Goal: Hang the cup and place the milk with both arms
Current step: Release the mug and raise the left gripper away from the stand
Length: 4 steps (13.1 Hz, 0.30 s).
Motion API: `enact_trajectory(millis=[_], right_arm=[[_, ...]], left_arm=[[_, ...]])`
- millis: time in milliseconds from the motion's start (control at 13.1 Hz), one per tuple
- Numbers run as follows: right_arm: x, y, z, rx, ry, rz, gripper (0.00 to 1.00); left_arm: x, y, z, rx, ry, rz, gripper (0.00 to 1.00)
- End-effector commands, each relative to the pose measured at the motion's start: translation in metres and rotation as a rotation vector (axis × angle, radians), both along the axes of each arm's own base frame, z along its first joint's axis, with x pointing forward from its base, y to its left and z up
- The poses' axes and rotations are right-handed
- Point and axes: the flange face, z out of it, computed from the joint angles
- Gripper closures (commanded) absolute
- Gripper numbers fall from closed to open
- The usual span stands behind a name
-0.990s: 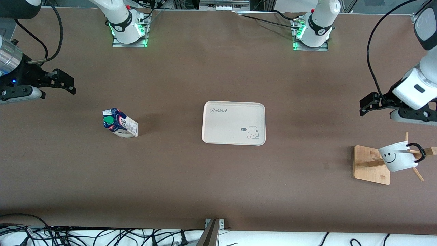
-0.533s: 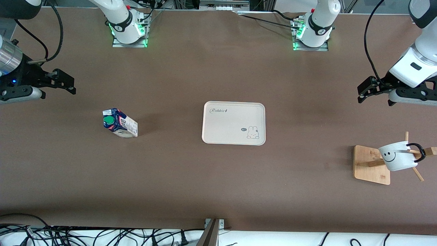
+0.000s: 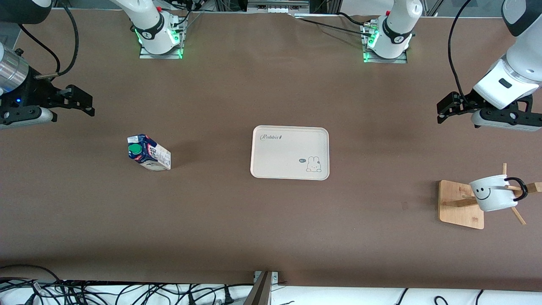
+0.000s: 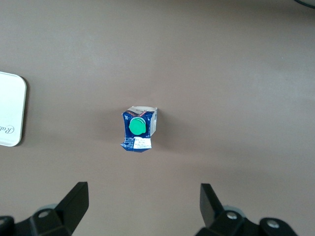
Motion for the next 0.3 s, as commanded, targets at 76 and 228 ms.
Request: enact_trajectory(millis=[76,228], right_arm=[[-0.001,0.0012,0.0045,-0.008,0.006,-0.011,0.0],[-0.001,0.0012,0.0045,-0.008,0.006,-0.011,0.0]], left_arm=[[0.0094,-0.0009,0.0063,-0.008,0.012,-0.015,0.0],[0.0089,-0.0026,0.0072,-0.008,0.011,-0.018,0.0]])
